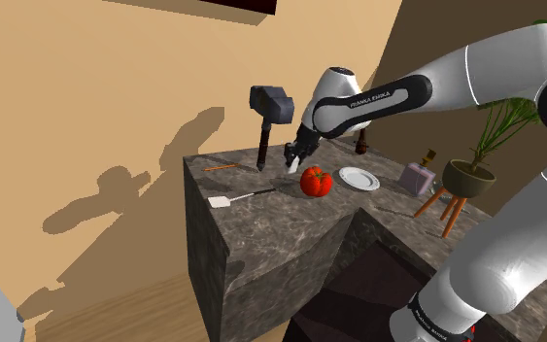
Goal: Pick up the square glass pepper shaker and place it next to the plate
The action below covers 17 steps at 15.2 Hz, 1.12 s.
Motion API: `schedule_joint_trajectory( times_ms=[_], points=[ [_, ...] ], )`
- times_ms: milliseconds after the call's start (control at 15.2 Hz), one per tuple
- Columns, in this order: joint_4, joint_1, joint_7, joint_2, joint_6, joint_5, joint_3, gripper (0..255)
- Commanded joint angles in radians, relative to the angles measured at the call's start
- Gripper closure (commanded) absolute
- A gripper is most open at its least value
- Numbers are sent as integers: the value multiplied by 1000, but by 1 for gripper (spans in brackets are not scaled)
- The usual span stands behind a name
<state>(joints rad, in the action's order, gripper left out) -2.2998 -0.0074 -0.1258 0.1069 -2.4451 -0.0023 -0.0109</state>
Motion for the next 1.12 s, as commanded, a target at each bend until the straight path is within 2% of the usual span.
schedule_joint_trajectory(
  times_ms=[0,528,1056],
  points=[
    [-49,-19,57,45,-4,13,28,255],
    [-174,-90,269,172,2,31,157,255],
    [-224,-168,484,243,31,19,306,255]
  ],
)
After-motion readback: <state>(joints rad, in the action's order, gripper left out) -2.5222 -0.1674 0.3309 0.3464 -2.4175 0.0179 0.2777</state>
